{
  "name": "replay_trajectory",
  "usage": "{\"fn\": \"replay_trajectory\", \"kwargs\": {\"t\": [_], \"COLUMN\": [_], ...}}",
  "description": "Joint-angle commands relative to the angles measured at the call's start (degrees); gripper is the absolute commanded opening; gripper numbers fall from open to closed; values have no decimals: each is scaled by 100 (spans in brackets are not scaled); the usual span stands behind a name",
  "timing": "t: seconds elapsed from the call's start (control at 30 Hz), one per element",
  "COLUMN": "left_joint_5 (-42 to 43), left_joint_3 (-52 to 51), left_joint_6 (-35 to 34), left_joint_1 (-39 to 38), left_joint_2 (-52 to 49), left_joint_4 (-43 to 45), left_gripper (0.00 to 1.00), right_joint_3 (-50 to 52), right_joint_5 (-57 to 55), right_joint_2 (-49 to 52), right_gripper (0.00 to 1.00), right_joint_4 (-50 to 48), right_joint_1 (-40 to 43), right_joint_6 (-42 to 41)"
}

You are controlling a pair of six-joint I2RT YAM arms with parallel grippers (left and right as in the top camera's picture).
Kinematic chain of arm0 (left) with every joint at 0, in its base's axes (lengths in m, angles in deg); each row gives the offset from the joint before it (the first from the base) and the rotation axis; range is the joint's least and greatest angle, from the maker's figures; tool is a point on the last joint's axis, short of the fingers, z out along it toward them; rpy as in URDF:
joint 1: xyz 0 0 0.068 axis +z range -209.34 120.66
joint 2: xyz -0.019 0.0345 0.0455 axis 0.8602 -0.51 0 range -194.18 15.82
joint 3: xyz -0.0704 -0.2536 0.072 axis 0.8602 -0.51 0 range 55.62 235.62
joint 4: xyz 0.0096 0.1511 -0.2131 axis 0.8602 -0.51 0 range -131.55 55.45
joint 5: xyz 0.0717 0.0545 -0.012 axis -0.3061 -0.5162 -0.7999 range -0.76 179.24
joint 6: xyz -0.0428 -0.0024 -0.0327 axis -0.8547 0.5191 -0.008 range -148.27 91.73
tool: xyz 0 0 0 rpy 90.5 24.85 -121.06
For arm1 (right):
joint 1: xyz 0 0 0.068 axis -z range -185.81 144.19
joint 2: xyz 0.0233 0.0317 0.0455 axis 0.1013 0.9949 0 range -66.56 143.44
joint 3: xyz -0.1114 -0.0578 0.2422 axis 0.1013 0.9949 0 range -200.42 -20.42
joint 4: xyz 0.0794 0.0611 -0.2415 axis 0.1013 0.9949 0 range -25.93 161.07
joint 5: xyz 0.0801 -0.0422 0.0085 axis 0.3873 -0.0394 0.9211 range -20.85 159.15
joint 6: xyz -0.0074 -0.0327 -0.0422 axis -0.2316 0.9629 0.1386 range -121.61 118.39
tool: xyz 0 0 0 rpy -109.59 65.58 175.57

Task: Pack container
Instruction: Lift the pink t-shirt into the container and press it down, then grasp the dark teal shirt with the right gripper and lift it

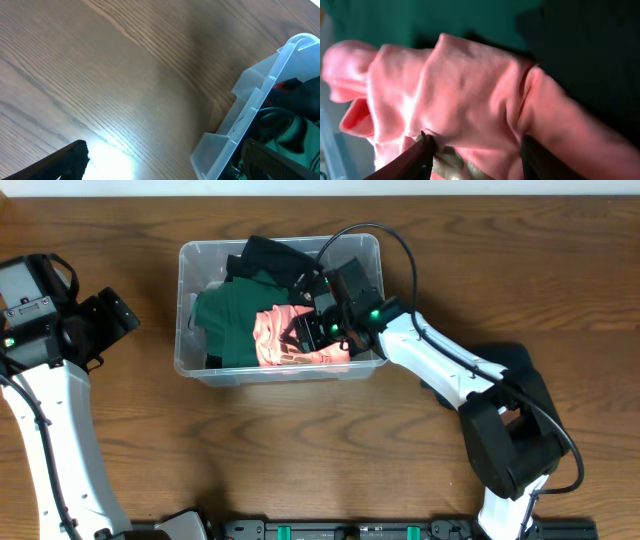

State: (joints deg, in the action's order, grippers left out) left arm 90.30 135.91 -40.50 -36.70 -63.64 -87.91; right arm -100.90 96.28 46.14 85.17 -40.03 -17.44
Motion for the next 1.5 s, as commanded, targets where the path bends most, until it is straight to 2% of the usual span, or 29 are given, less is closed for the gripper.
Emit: {"fn": "replay_trajectory", "kwargs": {"t": [0.0,0.1,0.33,0.4,0.57,0.6,0.67,0.83,0.93,1.17,1.47], "left_joint_5": [-68,-68,-68,-68,-68,-68,-68,-68,-68,-68,-68], "left_joint_3": [28,28,28,28,28,28,28,28,28,28,28], "left_joint_6": [-55,-55,-55,-55,-55,-55,-55,-55,-55,-55,-55], "left_joint_1": [17,17,17,17,17,17,17,17,17,17,17], "left_joint_2": [-22,-22,-22,-22,-22,-22,-22,-22,-22,-22,-22], "left_joint_4": [2,2,2,2,2,2,2,2,2,2,2], "left_gripper": [98,98,98,98,98,98,98,98,98,98,98], "right_joint_3": [55,39,35,35,35,35,37,39,39,39,39], "right_joint_5": [-627,-568,-634,-815,-1043,-1040,-1019,-841,-566,-461,-195], "right_joint_2": [210,-129,-2015,-2500,-3180,-3185,-3097,-2400,-1818,-518,748], "right_gripper": [55,57,72,80,88,92,99,99,99,99,97], "right_joint_4": [356,632,1165,1360,2061,2190,2538,3237,3495,3611,3731], "right_joint_1": [81,203,848,1259,2903,3239,3976,5313,5799,6288,6319], "right_joint_6": [308,378,433,409,389,398,634,1838,2461,2730,2994]}}
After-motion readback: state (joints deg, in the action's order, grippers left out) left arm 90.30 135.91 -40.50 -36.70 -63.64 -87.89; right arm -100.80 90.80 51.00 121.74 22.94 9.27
